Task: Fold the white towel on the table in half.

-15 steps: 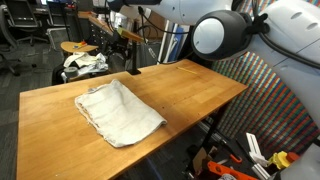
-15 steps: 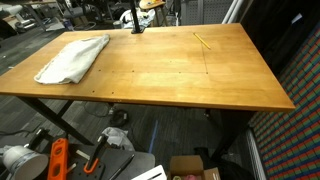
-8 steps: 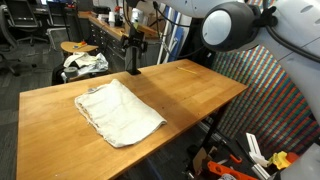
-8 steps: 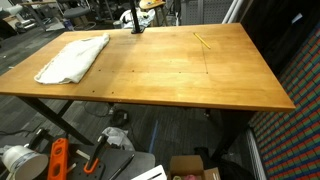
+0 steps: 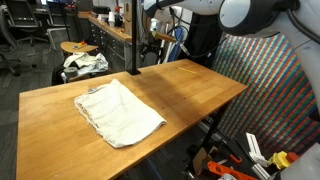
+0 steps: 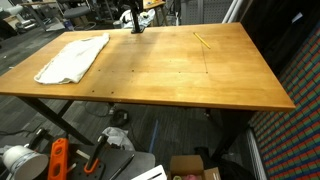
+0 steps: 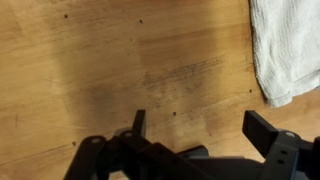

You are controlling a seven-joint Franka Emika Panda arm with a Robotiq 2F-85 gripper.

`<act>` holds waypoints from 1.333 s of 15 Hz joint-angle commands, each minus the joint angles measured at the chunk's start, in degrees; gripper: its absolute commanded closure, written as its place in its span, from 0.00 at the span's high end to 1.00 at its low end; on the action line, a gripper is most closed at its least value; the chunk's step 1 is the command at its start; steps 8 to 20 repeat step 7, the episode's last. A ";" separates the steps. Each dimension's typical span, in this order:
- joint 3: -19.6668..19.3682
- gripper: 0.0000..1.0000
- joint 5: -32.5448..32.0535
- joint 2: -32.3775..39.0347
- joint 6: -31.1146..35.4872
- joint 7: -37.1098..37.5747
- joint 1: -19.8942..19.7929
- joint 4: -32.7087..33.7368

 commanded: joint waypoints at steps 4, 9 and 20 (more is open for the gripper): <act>-0.64 1.00 0.45 -2.21 0.43 -0.23 -0.08 -3.32; -0.65 1.00 0.45 -2.68 0.52 -0.23 0.09 -4.01; -0.65 1.00 0.45 -2.68 0.52 -0.23 0.09 -4.01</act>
